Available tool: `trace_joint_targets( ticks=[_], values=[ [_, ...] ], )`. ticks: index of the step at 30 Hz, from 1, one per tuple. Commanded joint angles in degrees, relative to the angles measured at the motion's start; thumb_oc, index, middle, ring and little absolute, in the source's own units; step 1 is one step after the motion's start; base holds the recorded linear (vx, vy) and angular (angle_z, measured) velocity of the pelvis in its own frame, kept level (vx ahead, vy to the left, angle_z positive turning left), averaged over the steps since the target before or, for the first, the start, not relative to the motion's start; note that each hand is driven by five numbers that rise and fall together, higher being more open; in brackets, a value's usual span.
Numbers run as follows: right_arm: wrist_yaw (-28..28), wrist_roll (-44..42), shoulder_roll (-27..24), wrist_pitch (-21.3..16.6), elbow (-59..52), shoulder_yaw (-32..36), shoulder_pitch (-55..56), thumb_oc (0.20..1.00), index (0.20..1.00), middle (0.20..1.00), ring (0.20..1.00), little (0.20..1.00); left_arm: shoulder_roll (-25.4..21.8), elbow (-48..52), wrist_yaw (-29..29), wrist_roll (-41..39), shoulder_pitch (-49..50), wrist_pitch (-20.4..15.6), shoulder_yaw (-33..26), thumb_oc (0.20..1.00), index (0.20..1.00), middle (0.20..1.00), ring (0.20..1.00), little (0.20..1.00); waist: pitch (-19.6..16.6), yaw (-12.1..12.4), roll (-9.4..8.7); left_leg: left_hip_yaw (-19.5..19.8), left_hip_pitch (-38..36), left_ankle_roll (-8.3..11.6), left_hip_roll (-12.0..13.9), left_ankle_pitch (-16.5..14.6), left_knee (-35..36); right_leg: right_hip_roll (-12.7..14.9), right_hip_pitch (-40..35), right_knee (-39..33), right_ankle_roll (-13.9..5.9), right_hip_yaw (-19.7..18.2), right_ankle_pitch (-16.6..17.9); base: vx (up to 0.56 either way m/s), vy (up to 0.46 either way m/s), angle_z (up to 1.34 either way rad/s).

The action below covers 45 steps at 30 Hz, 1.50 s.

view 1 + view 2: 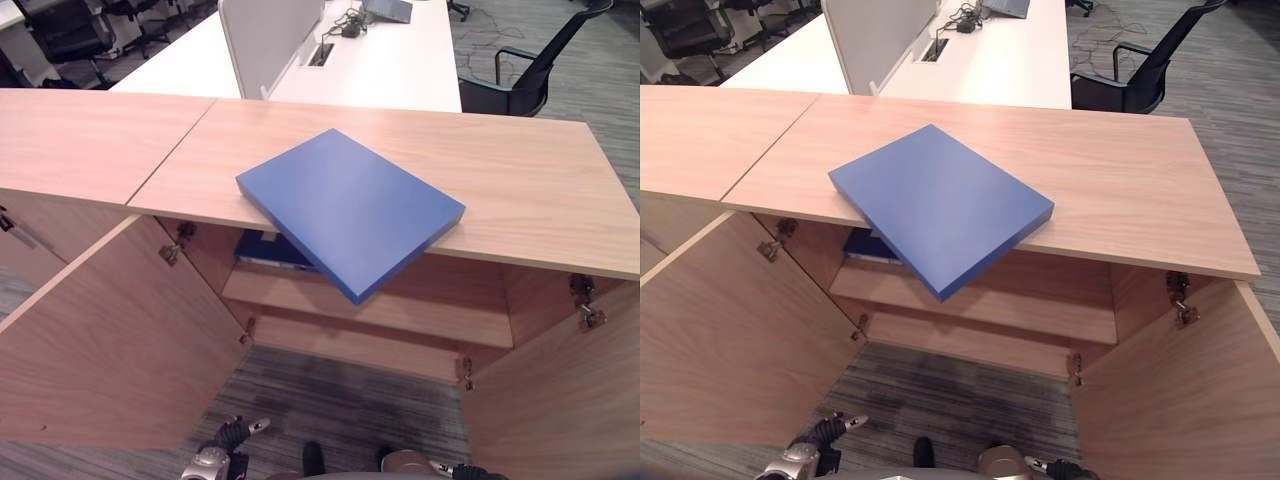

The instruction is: Put the empty folder in the office cabinet

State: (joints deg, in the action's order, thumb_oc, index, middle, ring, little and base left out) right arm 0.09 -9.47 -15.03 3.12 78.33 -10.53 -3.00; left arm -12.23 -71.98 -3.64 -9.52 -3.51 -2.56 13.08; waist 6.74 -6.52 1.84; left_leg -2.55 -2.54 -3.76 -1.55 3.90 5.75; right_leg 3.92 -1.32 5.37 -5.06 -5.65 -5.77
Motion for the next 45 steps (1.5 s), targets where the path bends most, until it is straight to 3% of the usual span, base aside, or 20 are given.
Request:
trace_joint_targets(
  ticks=[1, 5, 8, 14, 18, 25, 26, 28, 33, 38, 40, 41, 43, 45],
  values=[
    [0.7, 2.2, -1.9, 0.5, 1.3, 0.4, -0.7, 1.0, 1.0, 1.0, 1.0, 1.0, -2.2, -0.6, 0.5, 2.2, 0.3, -0.7, -1.8, 1.0, 1.0, 1.0, 1.0, 1.0, 0.1, 1.5, -0.07, -3.1, -0.4, 3.6, 1.4, -4.3, -0.7, 1.0, -1.0, 0.9, -3.6, 0.0, 1.5, 0.05, 0.053, -0.05],
    [1.1, 1.9, -2.1, 0.5, 1.0, 1.0, -0.6, 1.0, 1.0, 1.0, 1.0, 1.0, -1.9, 0.7, 2.3, 0.8, 0.1, -1.1, -1.3, 1.0, 1.0, 1.0, 1.0, 1.0, 1.1, 0.9, 0.33, -4.8, -0.5, 3.46, 1.3, -4.9, -0.7, 1.8, 0.8, 1.2, -4.21, 1.1, 2.5, -0.01, 0.052, -0.04],
    [0.6, 2.0, -2.1, 0.3, 0.1, 0.9, -1.9, 1.0, 1.0, 1.0, 1.0, 1.0, -2.9, 6.8, 1.9, -0.7, -0.1, -1.8, -0.8, 1.0, 1.0, 1.0, 1.0, 1.0, 2.1, 2.0, 0.44, -7.1, 0.7, 3.83, 2.0, -4.9, -0.7, 3.9, 2.2, -0.7, -4.88, 7.7, 4.8, -0.1, -0.035, -0.71],
    [-0.9, 1.4, -2.4, -0.1, -0.6, -0.2, -4.4, 1.0, 1.0, 1.0, 1.0, 1.0, -4.0, 12.8, -1.4, -0.1, -0.4, -2.2, -0.4, 1.0, 1.0, 1.0, 1.0, 1.0, 2.8, 3.3, -0.53, -7.1, 3.1, 4.55, 2.9, -3.4, -0.7, 4.2, 2.0, -3.5, -4.44, 8.4, 5.2, -0.05, -0.067, -0.18],
    [-2.4, 1.7, -2.5, -0.2, -2.3, -0.4, -4.5, 1.0, 1.0, 1.0, 1.0, 1.0, -6.4, 30.0, -3.2, 0.3, 4.5, -2.1, -2.1, 1.0, 1.0, 1.0, 1.0, 1.0, 3.1, 4.8, -1.38, -5.3, 3.3, 5.77, 3.9, -2.4, -0.7, 3.6, -0.7, -7.3, -3.72, 10.5, 5.0, -0.02, -0.135, 0.13],
    [-4.3, 2.3, -2.4, -0.1, -4.8, 2.1, -2.5, 1.0, 1.0, 1.0, 1.0, 1.0, -13.7, 53.6, -7.2, 13.8, 16.1, -2.3, -9.8, 1.0, 1.0, 1.0, 1.0, 1.0, 3.4, 7.0, -2.89, -2.7, 2.6, 7.33, 5.6, -1.6, -0.7, 2.0, -4.5, -10.4, -2.8, 12.7, 4.1, -0.02, -0.126, 0.29],
    [-6.7, 1.3, 2.3, 0.6, -4.1, -1.4, -8.3, 1.0, 1.0, 1.0, 1.0, 1.0, -14.4, 55.2, -8.5, 15.3, 16.7, -1.6, -9.1, 1.0, 1.0, 1.0, 1.0, 1.0, 3.3, 7.9, -2.83, -2.4, 2.3, 7.4, 5.8, -1.6, -0.7, 1.8, -4.9, -10.4, -2.57, 13.0, 3.8, -0.01, -0.102, 0.21],
    [-3.1, 3.8, -0.1, 1.2, -17.2, -0.9, 1.2, 1.0, 1.0, 1.0, 1.0, 1.0, -13.5, 58.6, -10.5, 15.6, 22.5, -1.5, -16.4, 1.0, 1.0, 1.0, 1.0, 1.0, 3.6, 7.4, -3.18, -2.2, 2.4, 7.76, 6.5, -0.9, -0.7, 1.1, -4.8, -10.4, -2.11, 13.0, 3.7, -0.05, -0.084, 0.15],
    [-4.2, 3.2, -1.8, 1.4, -11.8, 0.8, 3.5, 1.0, 1.0, 1.0, 1.0, 1.0, -10.0, 63.3, -16.7, 17.6, 24.6, -0.9, -22.4, 1.0, 1.0, 1.0, 1.0, 1.0, 3.4, 7.9, -4.26, -1.1, 2.1, 8.56, 7.8, -0.6, -0.7, -0.5, -5.5, -10.4, -1.24, 13.4, 2.3, -0.04, -0.111, 0.02],
    [-5.6, 2.8, -0.9, 0.4, -12.1, 0.1, 3.9, 1.0, 1.0, 1.0, 1.0, 1.0, -12.3, 68.5, -21.8, 25.7, 24.9, -1.2, -23.7, 1.0, 1.0, 1.0, 1.0, 1.0, 3.6, 8.3, -4.44, -0.7, 2.0, 9.0, 8.5, -0.3, -0.7, -1.3, -5.8, -10.4, -0.87, 13.7, 1.8, -0.03, -0.072, 0.03],
    [-6.8, 3.0, 0.4, -1.0, -10.9, -1.7, 3.2, 1.0, 1.0, 1.0, 1.0, 1.0, -15.9, 72.3, -25.9, 34.4, 23.2, -2.3, -22.3, 1.0, 1.0, 1.0, 1.0, 1.0, 3.7, 8.4, -4.51, -0.9, 1.8, 9.41, 9.3, -0.2, -0.7, -2.0, -6.0, -10.4, -0.75, 13.8, 1.6, -0.05, -0.059, 0.0],
    [-6.8, 3.0, 0.5, -1.1, -10.8, -1.7, 3.2, 1.0, 1.0, 1.0, 1.0, 1.0, -15.9, 72.2, -25.9, 34.4, 23.1, -2.3, -22.3, 1.0, 1.0, 1.0, 1.0, 1.0, 3.7, 8.4, -4.53, -0.9, 1.8, 9.42, 9.3, -0.2, -0.7, -2.0, -6.1, -10.4, -0.75, 13.8, 1.6, -0.04, -0.044, 0.0],
    [-6.5, 3.4, 1.1, -2.3, -9.8, -4.1, 2.4, 1.0, 1.0, 1.0, 1.0, 1.0, -22.2, 76.3, -28.1, 44.2, 19.7, -2.0, -19.6, 1.0, 1.0, 1.0, 1.0, 1.0, 3.5, 7.8, -4.54, -1.6, 1.2, 9.78, 10.1, -0.1, -0.7, -2.6, -6.5, -10.4, -0.6, 13.5, 1.6, -0.04, -0.04, -0.01],
    [-6.3, 3.4, 1.2, -2.6, -9.7, -4.5, 2.4, 1.0, 1.0, 1.0, 1.0, 1.0, -23.8, 77.4, -28.3, 46.6, 18.9, -2.0, -19.1, 1.0, 1.0, 1.0, 1.0, 1.0, 3.5, 7.6, -4.63, -1.9, 1.0, 9.89, 10.4, -0.2, -0.7, -2.7, -6.5, -10.4, -0.58, 13.3, 1.6, 0.0, 0.0, 0.0]
  ],
)
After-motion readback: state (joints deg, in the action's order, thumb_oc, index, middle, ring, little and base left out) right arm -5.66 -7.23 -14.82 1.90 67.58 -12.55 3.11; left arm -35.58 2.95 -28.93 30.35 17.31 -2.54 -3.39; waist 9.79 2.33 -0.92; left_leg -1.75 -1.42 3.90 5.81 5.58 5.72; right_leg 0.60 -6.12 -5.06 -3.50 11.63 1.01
